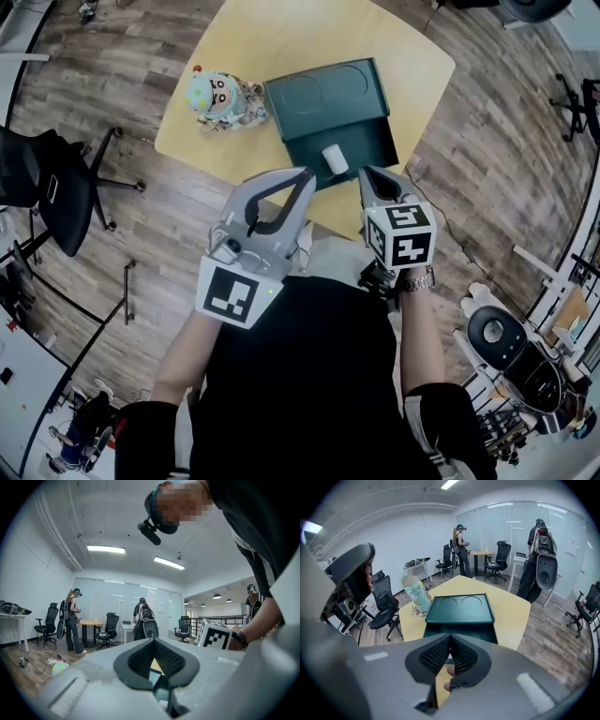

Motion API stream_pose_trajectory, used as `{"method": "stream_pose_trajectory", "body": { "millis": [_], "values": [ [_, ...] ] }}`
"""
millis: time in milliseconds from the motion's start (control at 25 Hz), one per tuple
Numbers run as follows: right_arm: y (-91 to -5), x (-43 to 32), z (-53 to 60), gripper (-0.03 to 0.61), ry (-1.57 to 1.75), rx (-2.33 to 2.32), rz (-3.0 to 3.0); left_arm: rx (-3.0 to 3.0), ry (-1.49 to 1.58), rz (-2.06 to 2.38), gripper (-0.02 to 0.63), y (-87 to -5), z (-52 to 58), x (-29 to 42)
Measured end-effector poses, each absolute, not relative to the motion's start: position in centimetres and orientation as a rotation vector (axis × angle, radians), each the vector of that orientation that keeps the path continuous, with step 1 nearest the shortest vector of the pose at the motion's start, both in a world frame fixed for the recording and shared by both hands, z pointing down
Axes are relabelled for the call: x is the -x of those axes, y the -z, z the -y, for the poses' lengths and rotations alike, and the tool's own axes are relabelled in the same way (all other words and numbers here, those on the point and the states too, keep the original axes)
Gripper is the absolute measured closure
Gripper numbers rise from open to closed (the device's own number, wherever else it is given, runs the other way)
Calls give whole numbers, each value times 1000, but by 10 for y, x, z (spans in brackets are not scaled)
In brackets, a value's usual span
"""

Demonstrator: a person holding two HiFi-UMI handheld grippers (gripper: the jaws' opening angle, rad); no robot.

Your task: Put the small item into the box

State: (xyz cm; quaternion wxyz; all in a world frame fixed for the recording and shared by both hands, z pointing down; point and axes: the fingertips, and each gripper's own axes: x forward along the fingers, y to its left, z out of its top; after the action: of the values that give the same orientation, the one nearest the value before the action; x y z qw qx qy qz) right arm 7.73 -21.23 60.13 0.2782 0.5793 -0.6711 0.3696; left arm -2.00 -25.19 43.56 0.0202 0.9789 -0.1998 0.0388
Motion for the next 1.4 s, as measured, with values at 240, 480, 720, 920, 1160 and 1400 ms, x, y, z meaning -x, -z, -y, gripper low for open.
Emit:
{"method": "stream_pose_trajectory", "body": {
  "millis": [240,480,720,920,1160,1400],
  "values": [
    [-555,-85,213,574,-940,-1655,1857,-3063,-128,604,612,-419,241,19],
    [-504,-88,210,575,-869,-1776,1929,-3077,-116,595,612,-405,232,21],
    [-447,-90,207,575,-786,-1919,2026,-3058,-74,633,612,-387,233,26],
    [-412,-98,198,575,-682,-2018,2050,-3036,-60,665,612,-380,230,26],
    [-366,-100,193,575,-559,-2116,2102,-3042,10,669,612,-353,234,24],
    [-328,-104,187,575,-415,-2188,2113,-3094,59,636,612,-325,232,14]
  ]
}}
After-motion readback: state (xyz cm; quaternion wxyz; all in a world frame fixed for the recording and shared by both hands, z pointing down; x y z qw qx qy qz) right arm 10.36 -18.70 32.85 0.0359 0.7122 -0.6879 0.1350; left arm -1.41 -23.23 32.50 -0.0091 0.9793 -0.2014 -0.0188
